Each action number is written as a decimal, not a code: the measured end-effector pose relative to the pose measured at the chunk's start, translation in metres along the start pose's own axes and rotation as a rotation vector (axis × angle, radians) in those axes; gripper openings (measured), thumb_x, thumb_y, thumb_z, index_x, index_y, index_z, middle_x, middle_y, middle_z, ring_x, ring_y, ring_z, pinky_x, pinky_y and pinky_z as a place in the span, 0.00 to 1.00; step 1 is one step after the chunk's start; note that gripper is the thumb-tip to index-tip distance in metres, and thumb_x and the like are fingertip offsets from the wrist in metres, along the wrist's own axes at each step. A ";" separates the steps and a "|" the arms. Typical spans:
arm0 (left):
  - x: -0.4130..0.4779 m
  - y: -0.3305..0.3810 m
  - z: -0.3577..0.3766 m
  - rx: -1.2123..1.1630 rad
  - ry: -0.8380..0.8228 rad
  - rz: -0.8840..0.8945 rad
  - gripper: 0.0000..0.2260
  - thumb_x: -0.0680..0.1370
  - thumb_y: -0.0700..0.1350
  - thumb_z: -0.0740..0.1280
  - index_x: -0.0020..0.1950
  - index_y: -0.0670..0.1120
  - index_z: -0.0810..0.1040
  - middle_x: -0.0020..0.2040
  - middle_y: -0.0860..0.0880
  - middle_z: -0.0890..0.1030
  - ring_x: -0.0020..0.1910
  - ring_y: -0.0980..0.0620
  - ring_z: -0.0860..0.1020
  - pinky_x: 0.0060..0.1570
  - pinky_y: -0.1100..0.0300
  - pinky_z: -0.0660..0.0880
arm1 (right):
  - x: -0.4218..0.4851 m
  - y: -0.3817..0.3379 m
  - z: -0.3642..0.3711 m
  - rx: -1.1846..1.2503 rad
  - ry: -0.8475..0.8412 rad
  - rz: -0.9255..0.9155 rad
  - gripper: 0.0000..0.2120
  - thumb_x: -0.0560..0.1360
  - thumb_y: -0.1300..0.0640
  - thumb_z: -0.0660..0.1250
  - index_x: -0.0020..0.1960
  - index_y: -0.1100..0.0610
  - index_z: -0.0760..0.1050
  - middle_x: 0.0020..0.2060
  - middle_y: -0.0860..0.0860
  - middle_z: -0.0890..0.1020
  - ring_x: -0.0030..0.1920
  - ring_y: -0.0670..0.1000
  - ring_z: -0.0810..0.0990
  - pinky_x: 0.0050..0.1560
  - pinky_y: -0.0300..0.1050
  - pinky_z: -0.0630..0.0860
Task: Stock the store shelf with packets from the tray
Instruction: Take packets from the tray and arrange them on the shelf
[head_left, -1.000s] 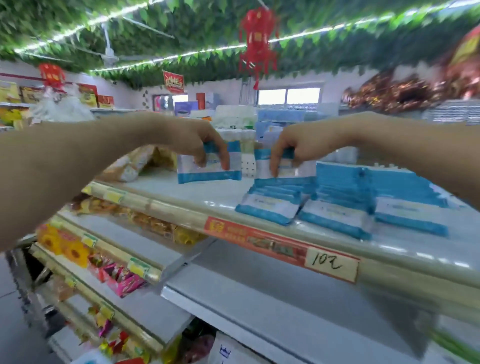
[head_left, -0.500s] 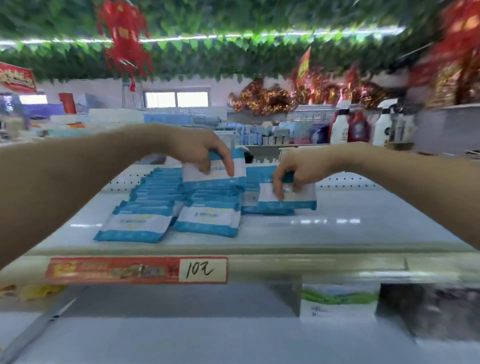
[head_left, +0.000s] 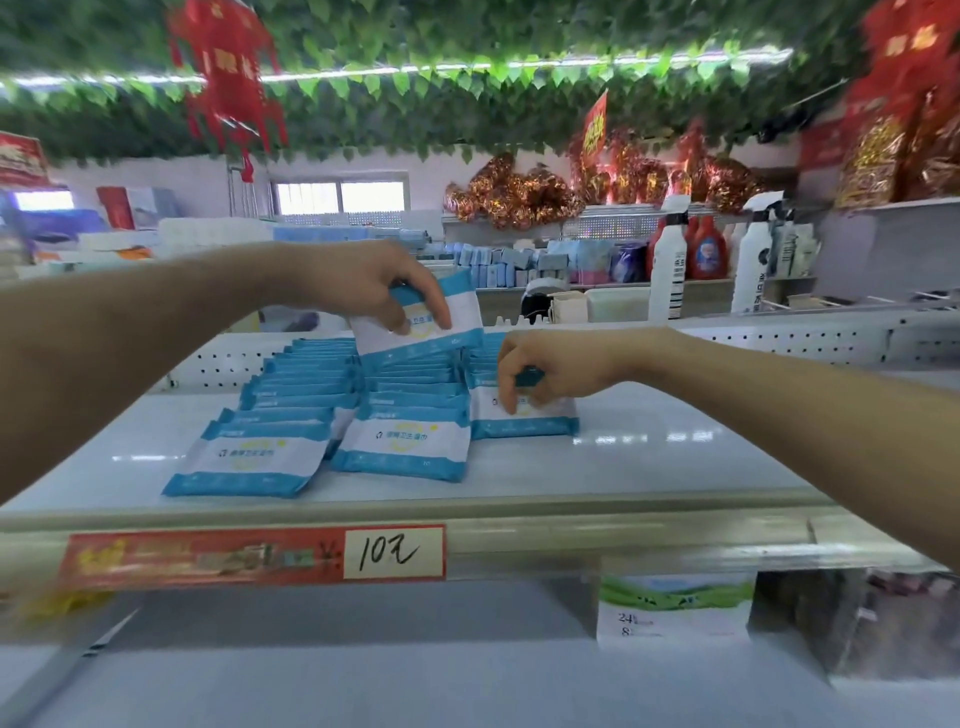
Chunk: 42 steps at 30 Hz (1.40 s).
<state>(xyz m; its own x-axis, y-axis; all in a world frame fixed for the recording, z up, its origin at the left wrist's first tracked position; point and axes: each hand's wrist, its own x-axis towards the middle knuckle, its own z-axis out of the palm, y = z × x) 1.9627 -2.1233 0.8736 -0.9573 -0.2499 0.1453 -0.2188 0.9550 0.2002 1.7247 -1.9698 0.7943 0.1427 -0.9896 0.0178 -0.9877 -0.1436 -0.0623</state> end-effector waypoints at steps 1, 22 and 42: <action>-0.001 0.001 0.002 -0.019 0.002 0.000 0.19 0.78 0.39 0.74 0.55 0.66 0.85 0.57 0.68 0.82 0.51 0.63 0.82 0.57 0.54 0.80 | 0.000 0.002 0.000 0.002 0.010 -0.004 0.15 0.75 0.61 0.72 0.49 0.39 0.82 0.57 0.42 0.71 0.59 0.47 0.73 0.64 0.46 0.73; 0.070 0.062 0.060 -0.281 -0.185 0.146 0.14 0.78 0.35 0.71 0.55 0.53 0.88 0.58 0.57 0.85 0.57 0.54 0.82 0.59 0.59 0.78 | -0.053 0.062 -0.039 -0.032 0.186 0.211 0.10 0.78 0.59 0.73 0.54 0.45 0.83 0.54 0.41 0.78 0.53 0.44 0.79 0.57 0.48 0.80; 0.059 0.035 0.100 -0.198 -0.098 0.124 0.14 0.77 0.38 0.74 0.53 0.58 0.87 0.58 0.56 0.80 0.59 0.52 0.77 0.66 0.46 0.74 | -0.046 0.044 -0.037 -0.032 0.207 0.253 0.07 0.80 0.59 0.70 0.52 0.47 0.83 0.51 0.39 0.76 0.52 0.44 0.79 0.54 0.44 0.78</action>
<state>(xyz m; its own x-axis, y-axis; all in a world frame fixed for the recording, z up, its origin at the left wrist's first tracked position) 1.8794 -2.0884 0.7924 -0.9904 -0.1067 0.0874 -0.0666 0.9250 0.3742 1.6719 -1.9299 0.8277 -0.1205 -0.9706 0.2083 -0.9921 0.1106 -0.0590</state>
